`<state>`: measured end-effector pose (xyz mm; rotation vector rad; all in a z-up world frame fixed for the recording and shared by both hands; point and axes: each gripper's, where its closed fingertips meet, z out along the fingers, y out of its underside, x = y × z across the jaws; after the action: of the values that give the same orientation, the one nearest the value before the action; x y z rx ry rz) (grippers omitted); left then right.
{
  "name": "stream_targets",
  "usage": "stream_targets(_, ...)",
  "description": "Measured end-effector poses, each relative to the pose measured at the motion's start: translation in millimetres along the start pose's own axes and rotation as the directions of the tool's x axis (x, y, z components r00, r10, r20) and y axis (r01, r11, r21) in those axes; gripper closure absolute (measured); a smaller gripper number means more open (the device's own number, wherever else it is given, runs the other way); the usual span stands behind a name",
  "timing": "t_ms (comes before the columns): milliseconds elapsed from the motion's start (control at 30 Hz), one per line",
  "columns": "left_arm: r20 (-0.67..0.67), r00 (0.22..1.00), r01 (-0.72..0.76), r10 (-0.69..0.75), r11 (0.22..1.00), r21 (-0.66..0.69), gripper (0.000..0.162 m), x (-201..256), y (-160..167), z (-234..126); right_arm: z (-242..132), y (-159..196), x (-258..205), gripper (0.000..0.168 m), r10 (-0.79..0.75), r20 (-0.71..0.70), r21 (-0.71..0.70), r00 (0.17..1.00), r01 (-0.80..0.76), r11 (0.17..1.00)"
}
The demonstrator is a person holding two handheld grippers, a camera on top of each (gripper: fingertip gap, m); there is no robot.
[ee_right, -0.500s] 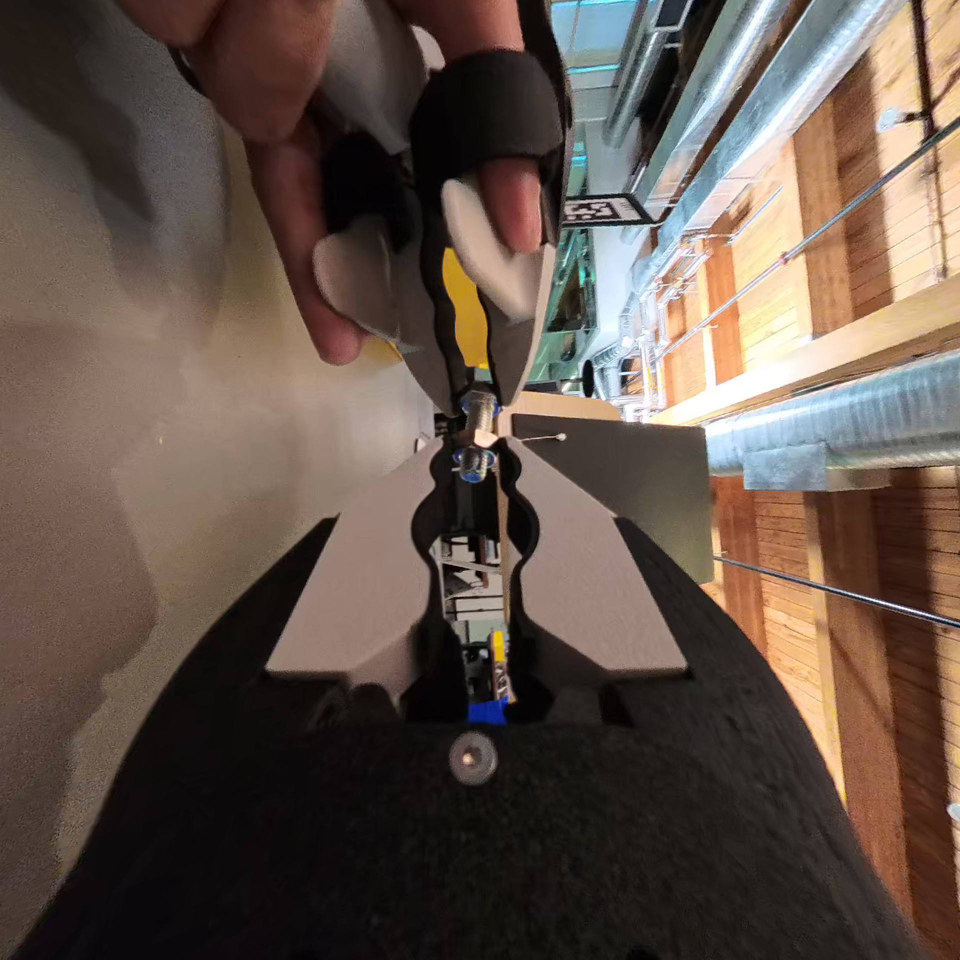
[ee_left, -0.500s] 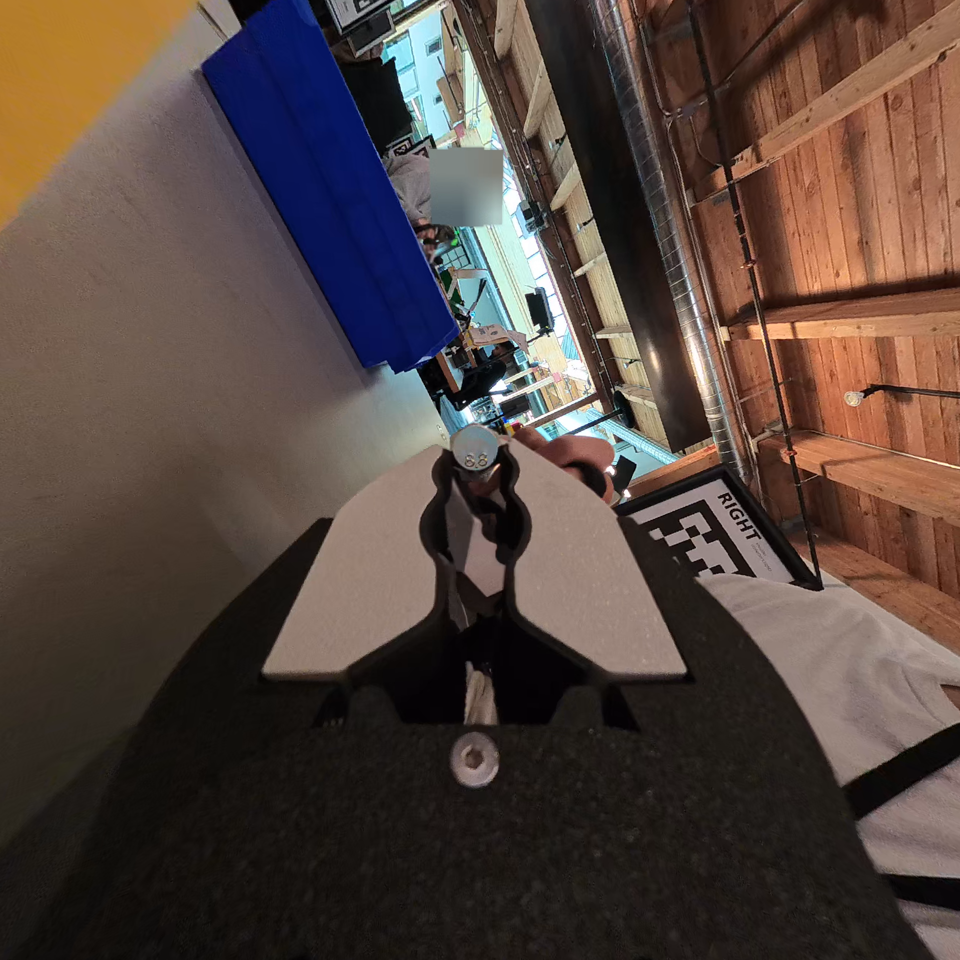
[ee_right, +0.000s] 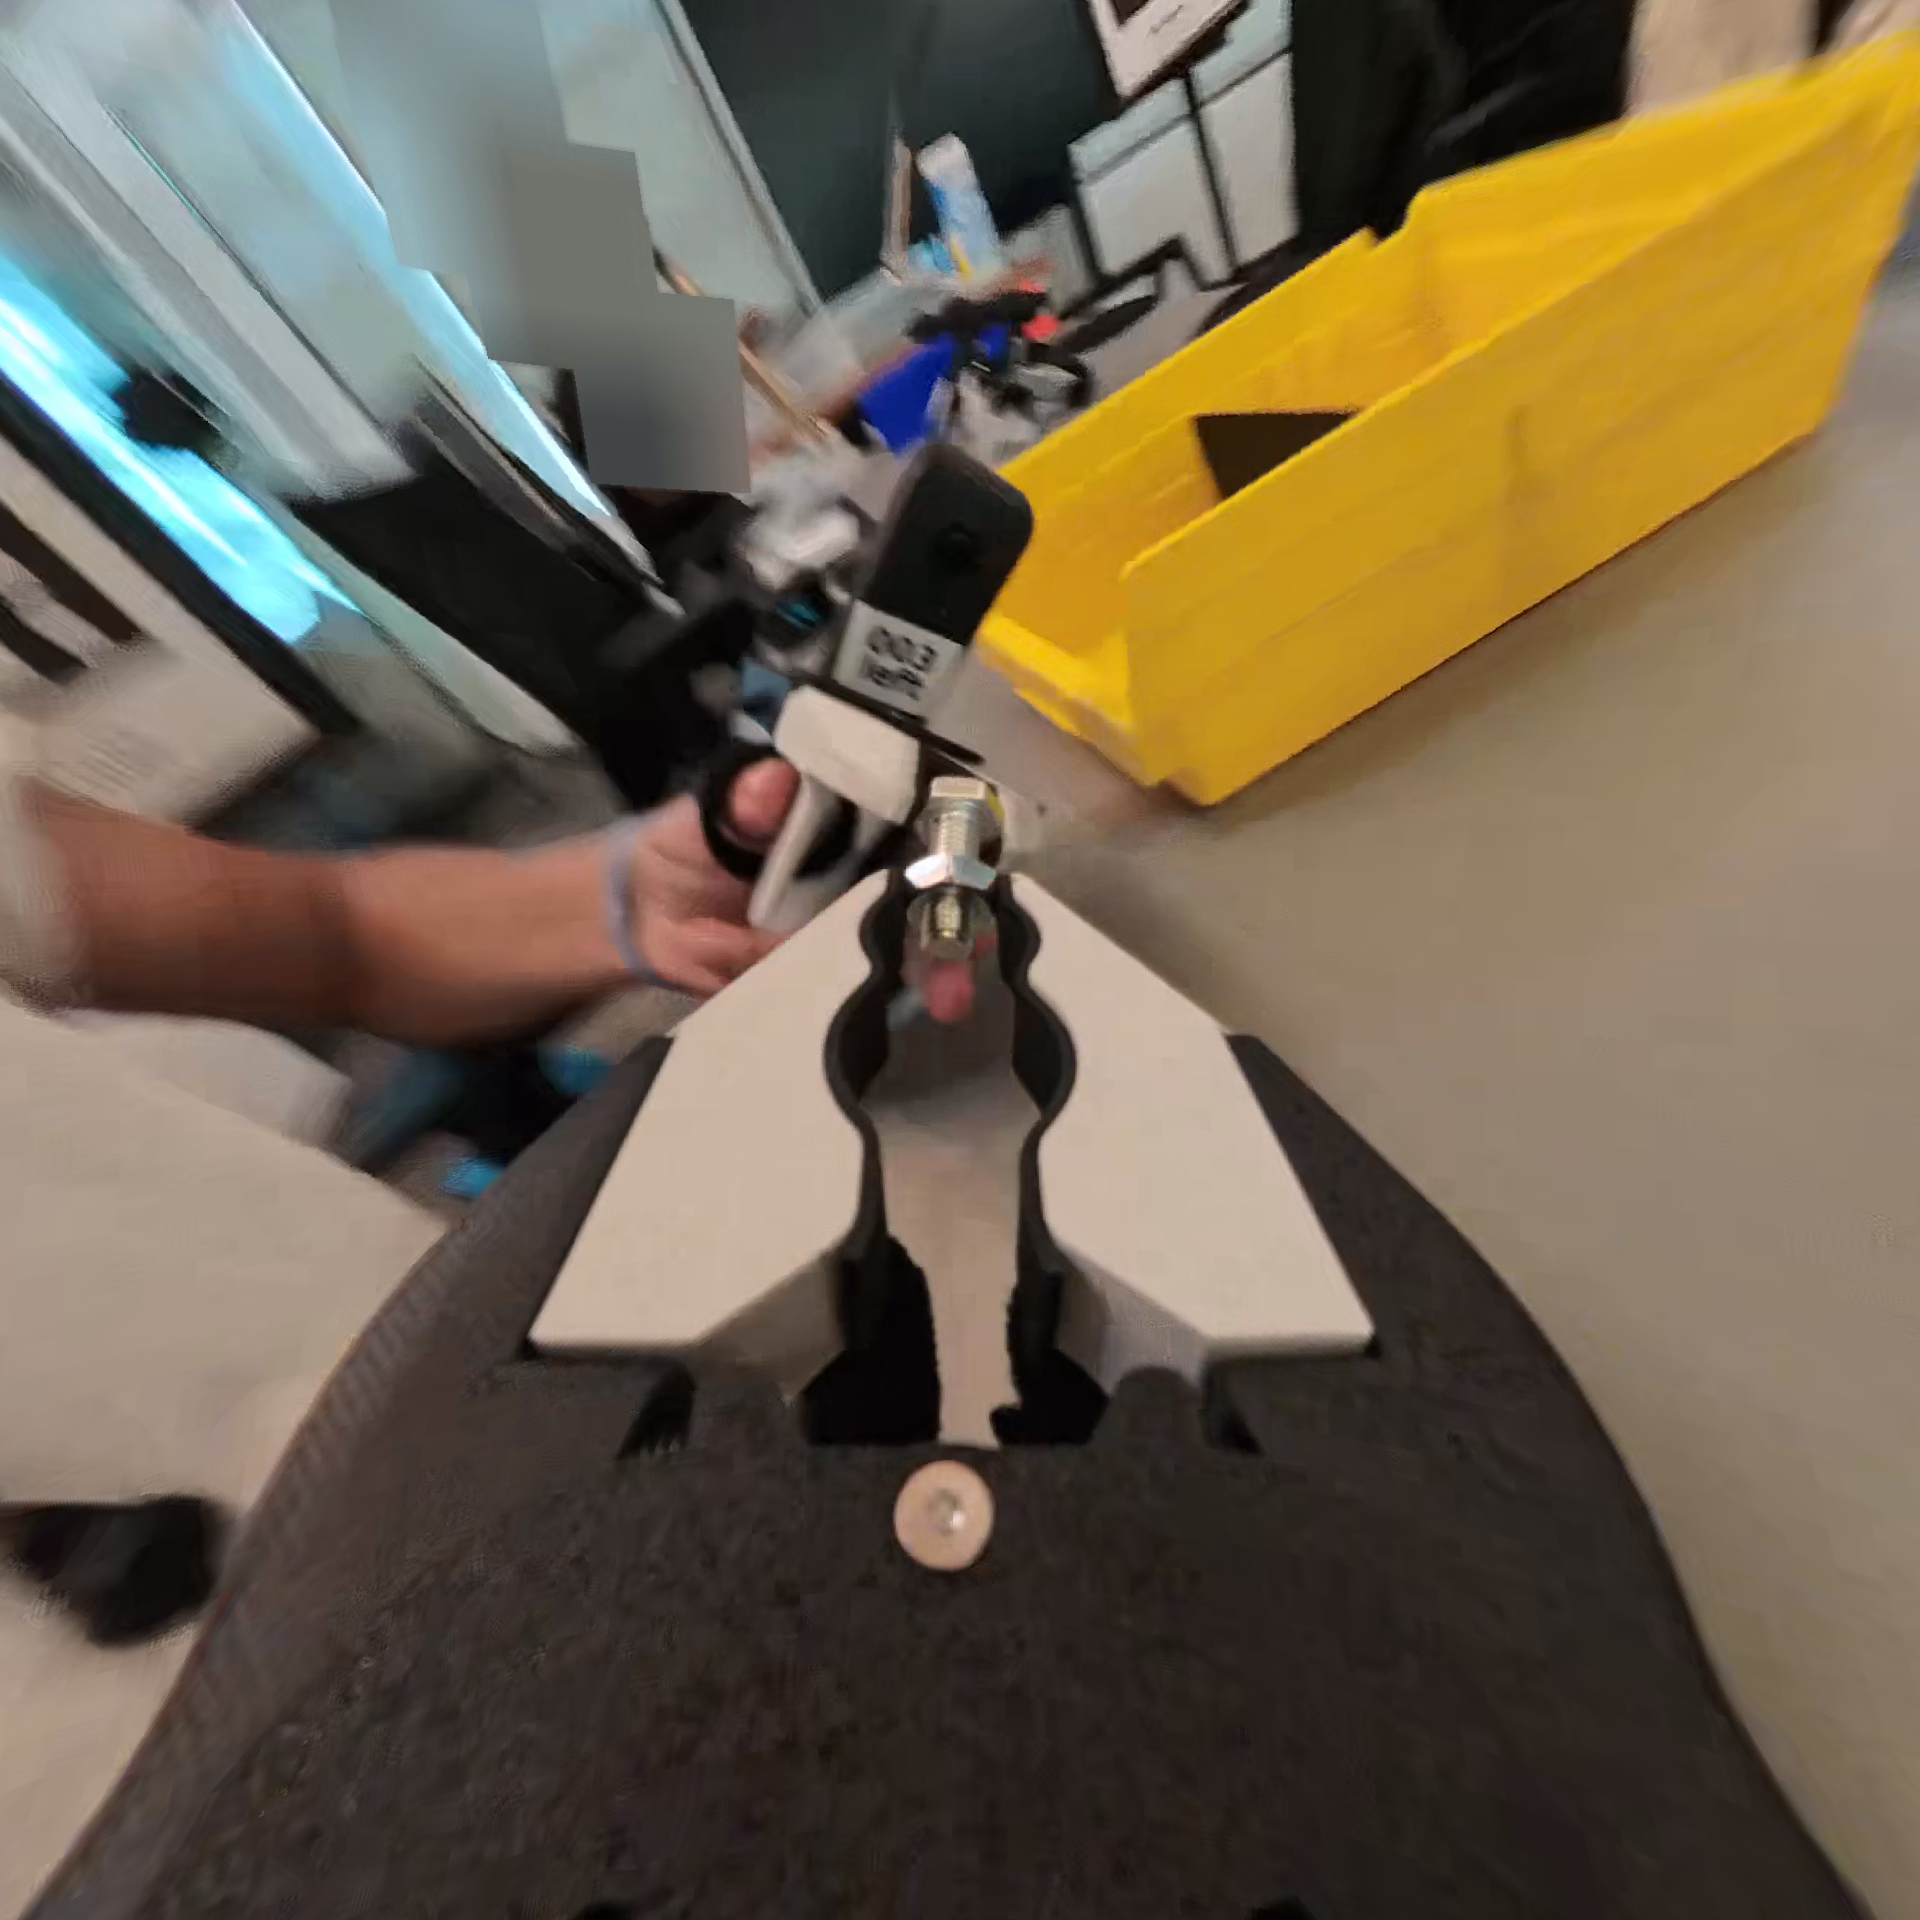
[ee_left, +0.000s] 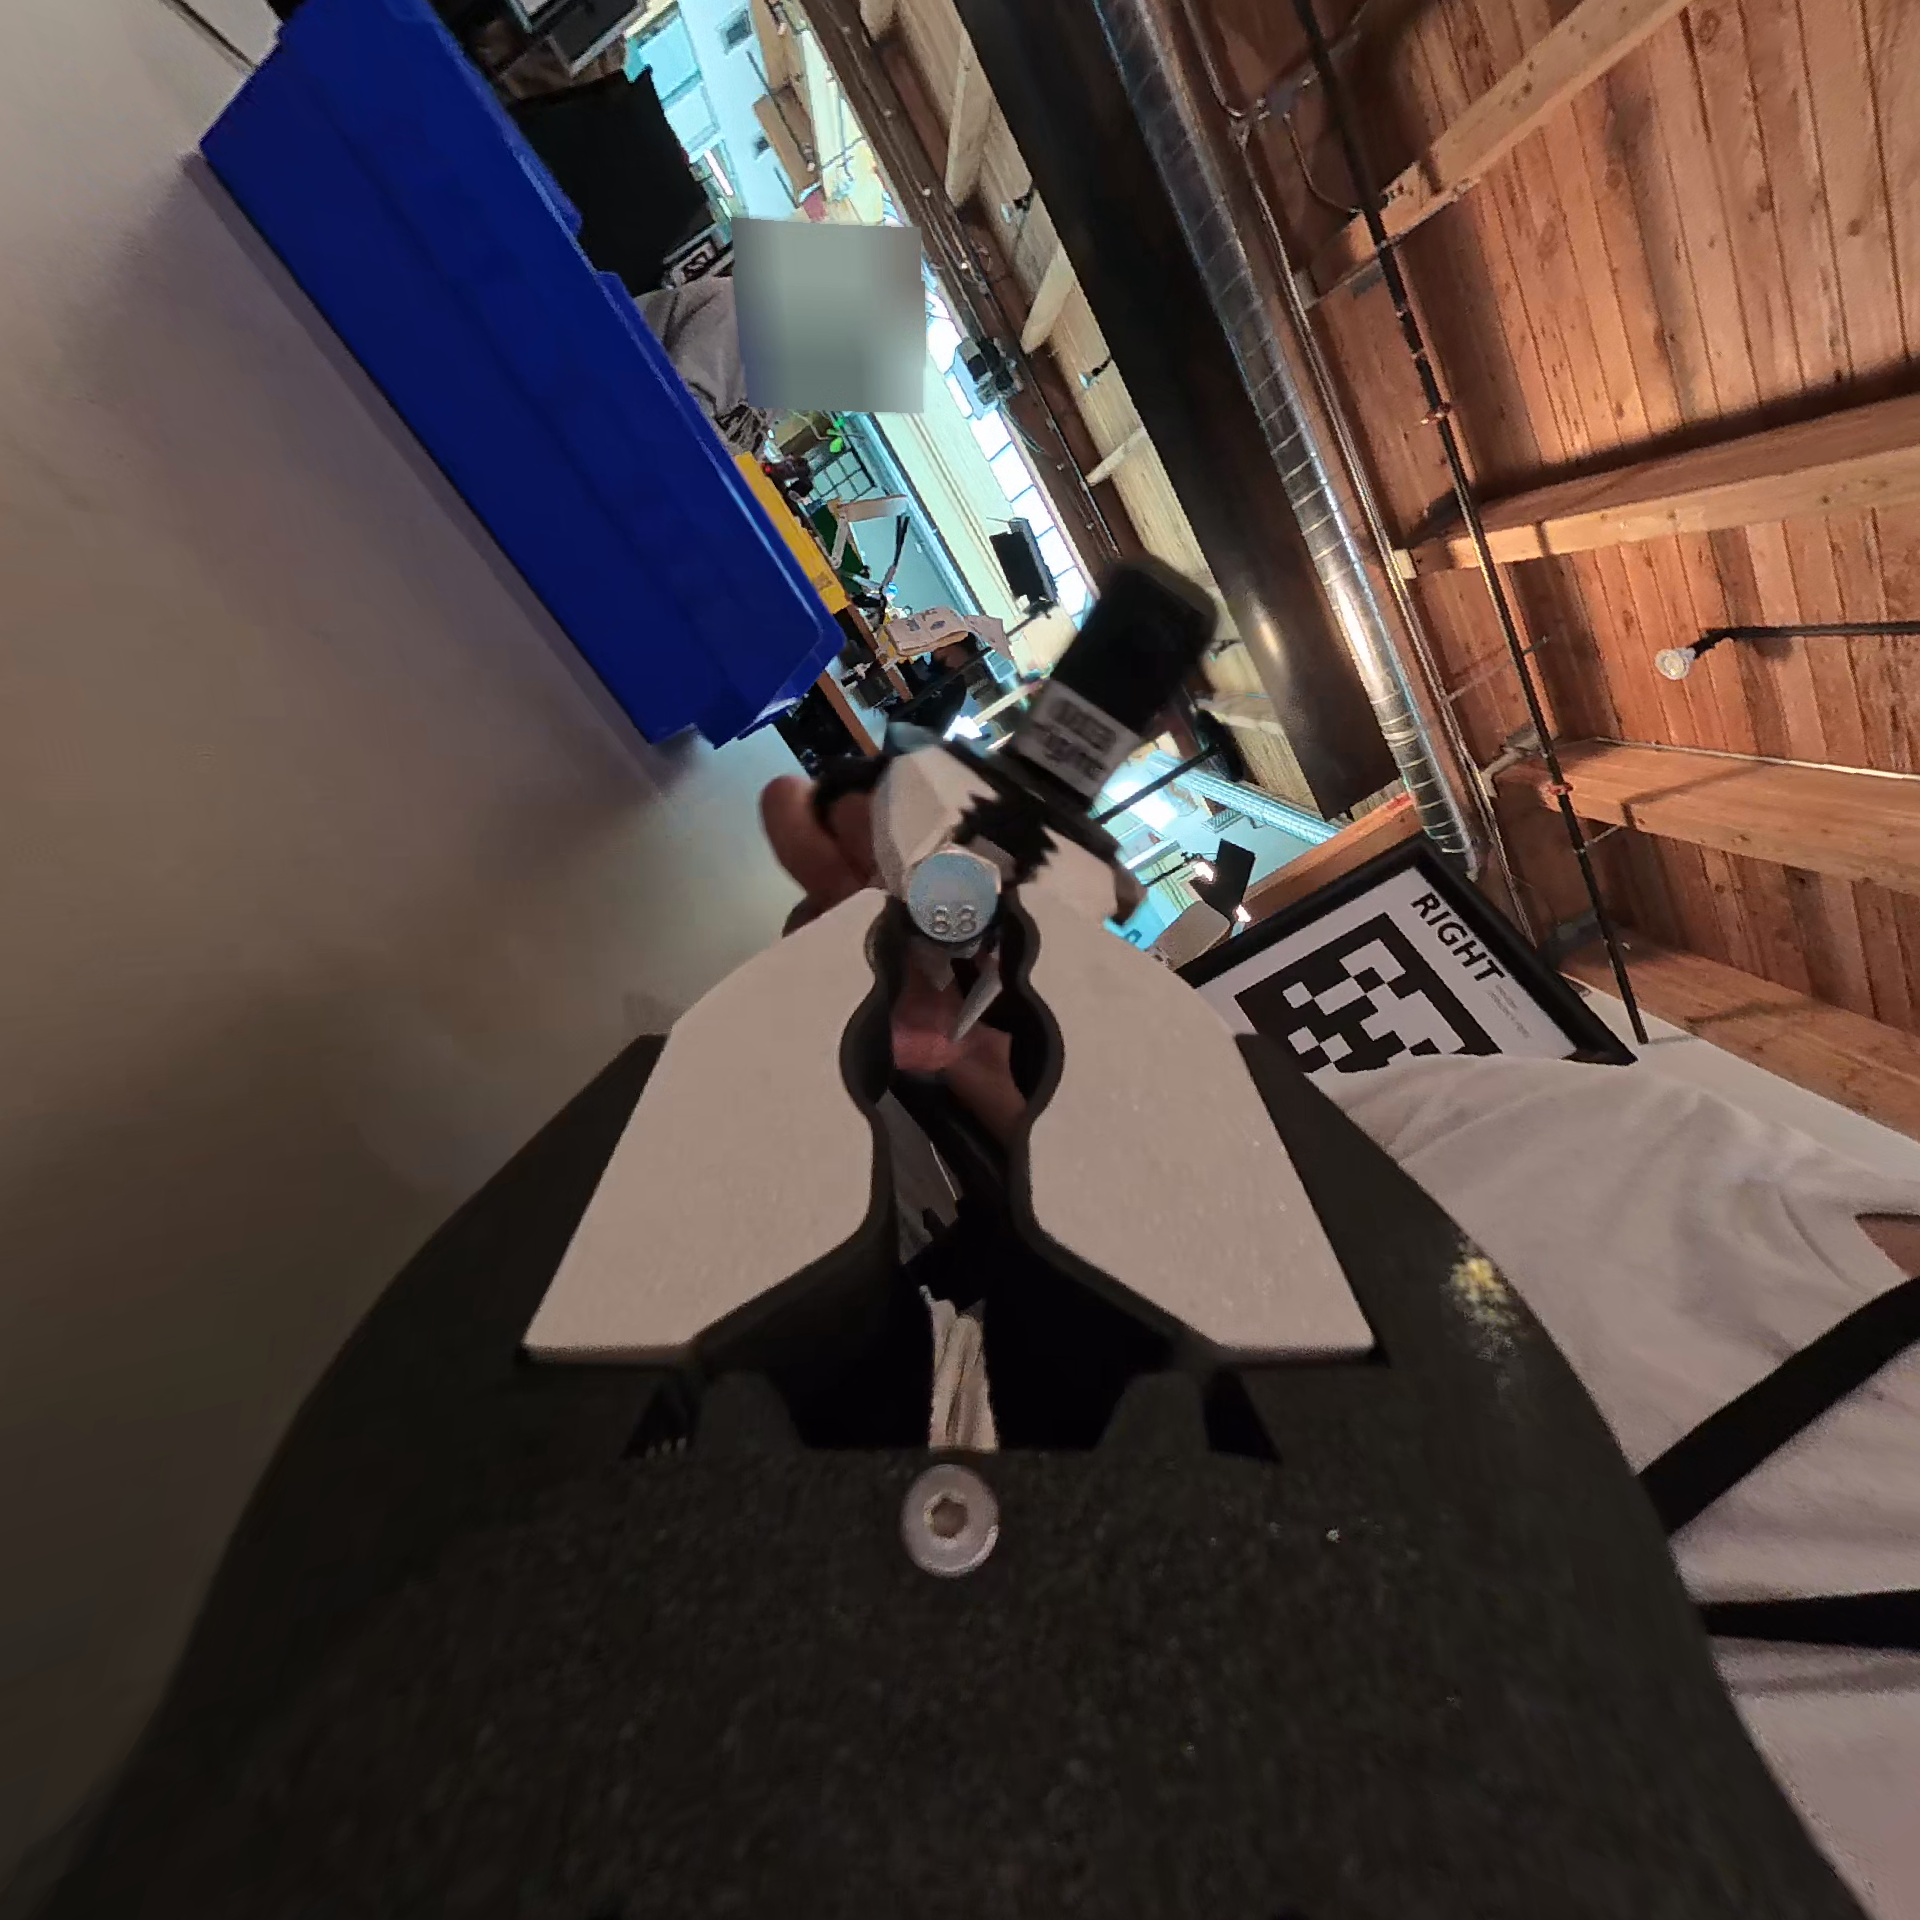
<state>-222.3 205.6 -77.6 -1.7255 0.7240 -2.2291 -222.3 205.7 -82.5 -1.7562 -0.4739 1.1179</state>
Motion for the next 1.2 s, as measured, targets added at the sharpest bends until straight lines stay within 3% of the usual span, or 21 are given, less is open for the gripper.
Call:
stream_targets(100, -0.007, 0.999, -0.044, 0.044, 0.999, -0.002, 0.145, 4.9, -0.4, 1.7, -2.0, -5.5, -3.7, 0.152, 0.363, 0.213, 0.021, 0.907, -0.376, 0.927)
stream_targets(167, -0.009, 0.998, -0.058, 0.058, 0.998, 0.011, 0.145, 6.7, -2.8, 1.0, -1.6, -7.1, -5.8, 0.151, 0.43, 0.277, 0.021, 0.859, -0.452, 0.892)
stream_targets(267, -0.014, 0.999, -0.028, 0.029, 0.997, 0.065, 0.145, 6.2, -10.5, -3.4, -1.8, -11.8, -7.6, 0.129, 0.257, 0.2, 0.078, 0.946, -0.276, 0.958)
stream_targets(333, 0.0, 1.0, -0.01, 0.01, 0.997, 0.082, 0.145, 1.4, -13.9, -7.1, 0.7, -1.0, 1.7, 0.123, -0.041, -0.014, 0.014, 0.999, 0.041, 0.999)
stream_targets(367, 0.009, 1.0, -0.003, 0.003, 0.996, 0.089, 0.146, -1.1, -15.3, -8.7, 0.8, 5.7, 8.2, 0.121, -0.205, -0.114, -0.055, 0.972, 0.2, 0.978)
stream_targets(400, 0.013, 1.0, 0.006, -0.007, 0.996, 0.092, 0.145, -2.9, -16.1, -9.8, 0.0, 12.2, 15.6, 0.121, -0.364, -0.201, -0.138, 0.91, 0.341, 0.93)
stream_targets(467, 0.022, 0.999, 0.024, -0.026, 0.995, 0.101, 0.145, -6.5, -17.0, -11.0, -3.9, 21.0, 28.3, 0.12, -0.629, -0.318, -0.304, 0.709, 0.552, 0.776)
stream_targets(567, 0.026, 0.998, 0.051, -0.054, 0.994, 0.097, 0.145, -9.5, -14.7, -10.5, -10.3, 21.8, 38.3, 0.119, -0.905, -0.349, -0.543, 0.242, 0.736, 0.406)
stream_targets(667, 0.038, 0.997, 0.06, -0.063, 0.995, 0.082, 0.145, -11.8, -11.3, -9.4, -9.1, 10.5, 30.5, 0.12, -0.939, -0.281, -0.664, -0.198, 0.747, 0.041)
stream_targets(733, 0.041, 0.997, 0.061, -0.065, 0.995, 0.081, 0.145, -12.2, -10.6, -9.1, -6.0, 6.8, 22.5, 0.122, -0.912, -0.252, -0.675, -0.323, 0.735, -0.074)
stream_targets(900, 0.03, 0.997, 0.072, -0.074, 0.996, 0.06, 0.145, -11.0, -6.3, -6.2, 2.7, 5.0, 13.2, 0.125, -0.884, -0.219, -0.67, -0.414, 0.722, -0.172)
stream_targets(1000, 0.039, 0.997, 0.07, -0.072, 0.996, 0.049, 0.145, -11.8, -3.2, -4.3, 4.4, 1.6, 11.6, 0.149, -0.861, -0.232, -0.679, -0.453, 0.709, -0.191)
stream_targets(1033, 0.04, 0.996, 0.072, -0.074, 0.996, 0.045, 0.145, -12.2, -2.7, -4.3, 4.0, 0.9, 12.0, 0.15, -0.862, -0.231, -0.68, -0.452, 0.708, -0.189)
stream_targets(1133, 0.034, 0.997, 0.065, -0.066, 0.997, 0.035, 0.145, -10.8, -2.2, -3.8, 3.3, 0.8, 10.5, 0.15, -0.905, -0.285, -0.635, -0.317, 0.769, -0.07)
stream_targets(1200, 0.035, 0.998, 0.053, -0.053, 0.998, 0.026, 0.145, -10.3, -1.7, -3.6, 3.1, 1.6, 9.9, 0.149, -0.934, -0.349, -0.549, -0.074, 0.824, 0.141)
